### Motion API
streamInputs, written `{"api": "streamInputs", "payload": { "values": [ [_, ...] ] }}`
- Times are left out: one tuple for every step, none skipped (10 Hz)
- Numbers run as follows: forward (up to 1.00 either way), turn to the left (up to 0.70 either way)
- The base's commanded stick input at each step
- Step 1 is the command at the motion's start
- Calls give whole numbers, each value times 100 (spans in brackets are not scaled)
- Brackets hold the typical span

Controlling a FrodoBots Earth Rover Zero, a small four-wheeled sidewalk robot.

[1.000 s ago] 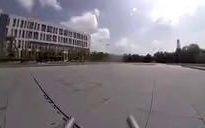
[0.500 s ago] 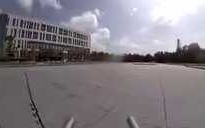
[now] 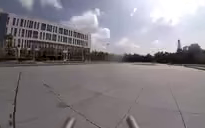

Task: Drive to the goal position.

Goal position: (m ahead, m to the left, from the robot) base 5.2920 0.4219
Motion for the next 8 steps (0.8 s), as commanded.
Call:
{"api": "streamInputs", "payload": {
  "values": [
    [70, 4],
    [70, 4],
    [70, 4],
    [70, 4],
    [70, 4],
    [70, 4],
    [70, 4],
    [70, 4]
  ]
}}
